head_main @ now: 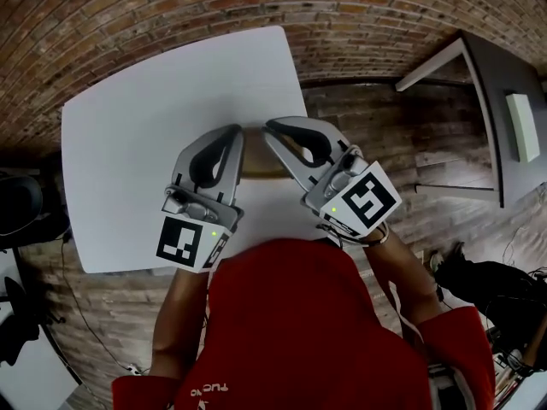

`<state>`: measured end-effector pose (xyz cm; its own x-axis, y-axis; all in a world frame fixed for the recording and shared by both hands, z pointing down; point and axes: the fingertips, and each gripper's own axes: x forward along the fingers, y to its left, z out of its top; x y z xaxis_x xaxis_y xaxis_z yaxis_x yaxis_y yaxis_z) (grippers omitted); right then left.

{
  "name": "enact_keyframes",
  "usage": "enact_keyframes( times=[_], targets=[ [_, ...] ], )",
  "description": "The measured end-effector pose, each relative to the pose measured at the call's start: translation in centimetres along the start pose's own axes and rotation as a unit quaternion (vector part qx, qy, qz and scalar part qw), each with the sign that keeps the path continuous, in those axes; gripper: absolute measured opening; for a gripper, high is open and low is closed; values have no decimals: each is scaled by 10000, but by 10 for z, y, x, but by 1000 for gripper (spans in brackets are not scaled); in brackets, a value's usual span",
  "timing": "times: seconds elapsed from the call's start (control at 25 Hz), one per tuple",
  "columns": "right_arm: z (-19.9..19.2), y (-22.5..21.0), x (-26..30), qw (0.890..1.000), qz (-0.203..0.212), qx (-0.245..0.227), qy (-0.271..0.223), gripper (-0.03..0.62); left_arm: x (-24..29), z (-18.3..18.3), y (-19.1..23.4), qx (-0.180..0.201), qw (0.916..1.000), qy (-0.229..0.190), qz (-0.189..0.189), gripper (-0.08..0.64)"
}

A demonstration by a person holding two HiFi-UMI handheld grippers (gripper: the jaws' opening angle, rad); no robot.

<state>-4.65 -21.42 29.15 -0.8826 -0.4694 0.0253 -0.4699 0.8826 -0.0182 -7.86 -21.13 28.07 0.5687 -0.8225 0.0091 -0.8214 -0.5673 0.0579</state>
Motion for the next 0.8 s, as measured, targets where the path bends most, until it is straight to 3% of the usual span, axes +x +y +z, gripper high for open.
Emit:
enact_keyframes(
  times=[0.8],
  targets=[
    [-8,31,-14,9996,-263,-44,92,31,-20,-13,-29,-99,9997,163,-123,15]
  ],
)
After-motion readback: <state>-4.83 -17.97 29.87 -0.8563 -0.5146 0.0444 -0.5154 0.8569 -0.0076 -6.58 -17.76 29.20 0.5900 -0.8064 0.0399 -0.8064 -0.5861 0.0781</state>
